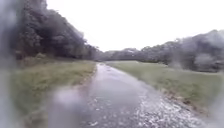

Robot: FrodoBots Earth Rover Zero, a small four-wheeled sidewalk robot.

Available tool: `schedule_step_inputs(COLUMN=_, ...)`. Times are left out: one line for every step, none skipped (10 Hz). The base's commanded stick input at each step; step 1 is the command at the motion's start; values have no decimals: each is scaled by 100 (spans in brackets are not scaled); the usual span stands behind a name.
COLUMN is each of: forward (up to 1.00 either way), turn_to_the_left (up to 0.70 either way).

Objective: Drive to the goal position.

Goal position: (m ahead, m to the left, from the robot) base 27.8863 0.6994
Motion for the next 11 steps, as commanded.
schedule_step_inputs(forward=85, turn_to_the_left=0)
schedule_step_inputs(forward=85, turn_to_the_left=0)
schedule_step_inputs(forward=85, turn_to_the_left=0)
schedule_step_inputs(forward=85, turn_to_the_left=0)
schedule_step_inputs(forward=85, turn_to_the_left=0)
schedule_step_inputs(forward=85, turn_to_the_left=0)
schedule_step_inputs(forward=85, turn_to_the_left=0)
schedule_step_inputs(forward=85, turn_to_the_left=0)
schedule_step_inputs(forward=85, turn_to_the_left=0)
schedule_step_inputs(forward=85, turn_to_the_left=1)
schedule_step_inputs(forward=85, turn_to_the_left=11)
